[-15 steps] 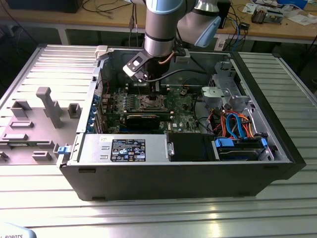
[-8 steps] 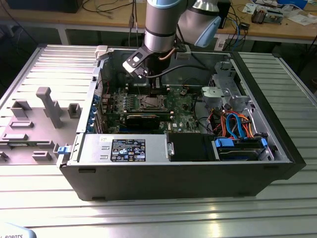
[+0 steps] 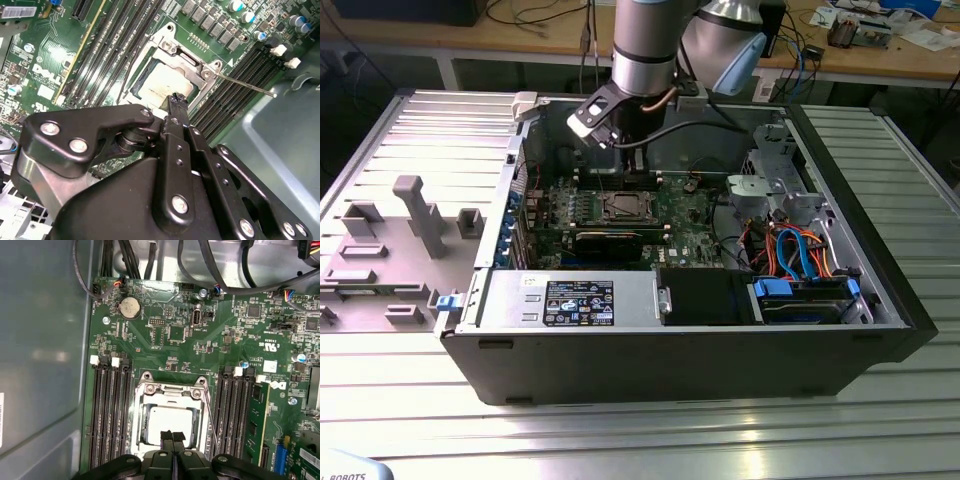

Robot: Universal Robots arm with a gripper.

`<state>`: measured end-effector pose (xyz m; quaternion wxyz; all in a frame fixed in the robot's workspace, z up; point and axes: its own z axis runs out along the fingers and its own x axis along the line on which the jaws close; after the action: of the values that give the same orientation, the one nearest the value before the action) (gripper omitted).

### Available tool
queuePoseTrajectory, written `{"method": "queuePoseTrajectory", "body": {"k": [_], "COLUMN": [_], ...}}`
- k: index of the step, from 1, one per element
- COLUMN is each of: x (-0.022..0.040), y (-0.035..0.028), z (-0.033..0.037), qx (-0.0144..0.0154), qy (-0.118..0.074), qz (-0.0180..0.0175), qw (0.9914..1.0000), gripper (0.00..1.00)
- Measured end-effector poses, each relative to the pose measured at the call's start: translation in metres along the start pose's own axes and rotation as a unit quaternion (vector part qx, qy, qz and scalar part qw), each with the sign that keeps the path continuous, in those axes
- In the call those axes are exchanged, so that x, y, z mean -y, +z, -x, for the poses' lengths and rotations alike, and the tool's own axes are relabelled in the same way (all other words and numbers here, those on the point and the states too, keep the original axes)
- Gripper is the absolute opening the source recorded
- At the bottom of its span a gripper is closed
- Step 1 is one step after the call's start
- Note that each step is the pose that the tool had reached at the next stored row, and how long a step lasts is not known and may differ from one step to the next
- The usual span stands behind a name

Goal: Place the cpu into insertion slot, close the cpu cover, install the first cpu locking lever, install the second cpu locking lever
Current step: 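Install the first cpu locking lever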

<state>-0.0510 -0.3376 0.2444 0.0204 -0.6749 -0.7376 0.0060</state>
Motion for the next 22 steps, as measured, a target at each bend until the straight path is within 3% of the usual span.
{"method": "queuePoseTrajectory", "body": {"k": [8, 17, 22], "x": [0.0003, 0.0004, 0.0004], "y": [-0.0097, -0.0099, -0.0099], "z": [-0.0002, -0.0002, -0.0001], "qx": [-0.0001, 0.0, 0.0006], "qy": [0.0, -0.001, -0.019], "qz": [0.0001, 0.0, -0.0004], "qw": [1.0, 1.0, 0.99983], "gripper": [0.11, 0.11, 0.11]}}
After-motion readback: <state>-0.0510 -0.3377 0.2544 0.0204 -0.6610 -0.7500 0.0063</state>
